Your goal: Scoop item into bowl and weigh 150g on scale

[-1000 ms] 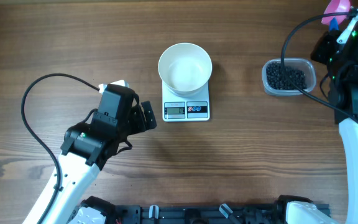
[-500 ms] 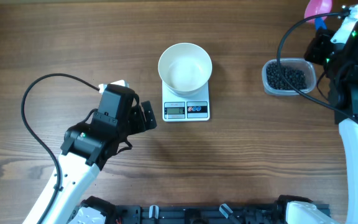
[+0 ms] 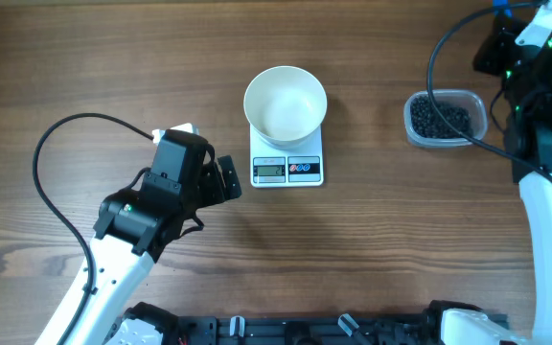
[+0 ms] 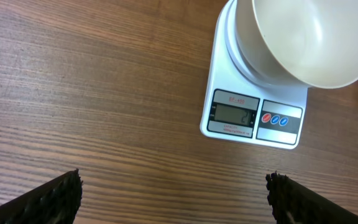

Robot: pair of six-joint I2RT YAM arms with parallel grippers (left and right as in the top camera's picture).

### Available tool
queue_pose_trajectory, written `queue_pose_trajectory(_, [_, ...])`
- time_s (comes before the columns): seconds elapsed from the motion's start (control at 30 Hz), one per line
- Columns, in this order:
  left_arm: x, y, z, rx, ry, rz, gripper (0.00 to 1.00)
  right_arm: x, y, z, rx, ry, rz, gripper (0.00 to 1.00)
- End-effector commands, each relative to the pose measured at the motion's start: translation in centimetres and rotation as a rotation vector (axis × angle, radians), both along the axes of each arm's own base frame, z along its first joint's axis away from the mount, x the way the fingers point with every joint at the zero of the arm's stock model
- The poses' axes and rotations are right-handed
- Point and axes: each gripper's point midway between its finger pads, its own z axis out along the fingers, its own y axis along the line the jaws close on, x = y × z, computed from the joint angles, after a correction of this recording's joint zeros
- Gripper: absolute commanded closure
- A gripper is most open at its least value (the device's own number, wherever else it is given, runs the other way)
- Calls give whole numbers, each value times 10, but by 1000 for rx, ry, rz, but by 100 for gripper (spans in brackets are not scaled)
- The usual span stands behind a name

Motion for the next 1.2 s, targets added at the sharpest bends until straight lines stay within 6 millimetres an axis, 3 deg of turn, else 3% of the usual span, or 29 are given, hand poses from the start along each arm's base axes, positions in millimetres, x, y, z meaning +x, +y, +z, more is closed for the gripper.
queue_pose_trajectory(0.0, [0,-1,-2,-10,6,1,0,3,1,10,-37,-29,22,96])
queue_pose_trajectory(0.1, [12,-13,8,-63,-53,-25,0,3,1,10,-50,-28,26,96])
queue_pose_trajectory(0.17, [17,-32,18,-85,-110,-187,0,4,1,12,-96,-30,38,96])
queue_pose_trajectory(0.23, [12,-54,25,-110,-148,-381,0,4,1,13,-113,-32,43,96])
queue_pose_trajectory(0.4, [2,-71,24,12,-207,-602,0,2,2,6,-105,-4,44,96])
queue_pose_trajectory(0.57, [12,-50,21,145,-216,-505,0,2,2,5,-51,-6,27,96])
queue_pose_trajectory(0.77, [12,-56,23,125,-227,-535,0,1,2,4,-48,0,27,96])
queue_pose_trajectory(0.83, [6,-65,23,114,-238,-630,0,2,1,4,-57,-1,29,96])
queue_pose_trajectory(1.17, [2,-72,24,104,-240,-655,0,1,1,4,-57,1,29,96])
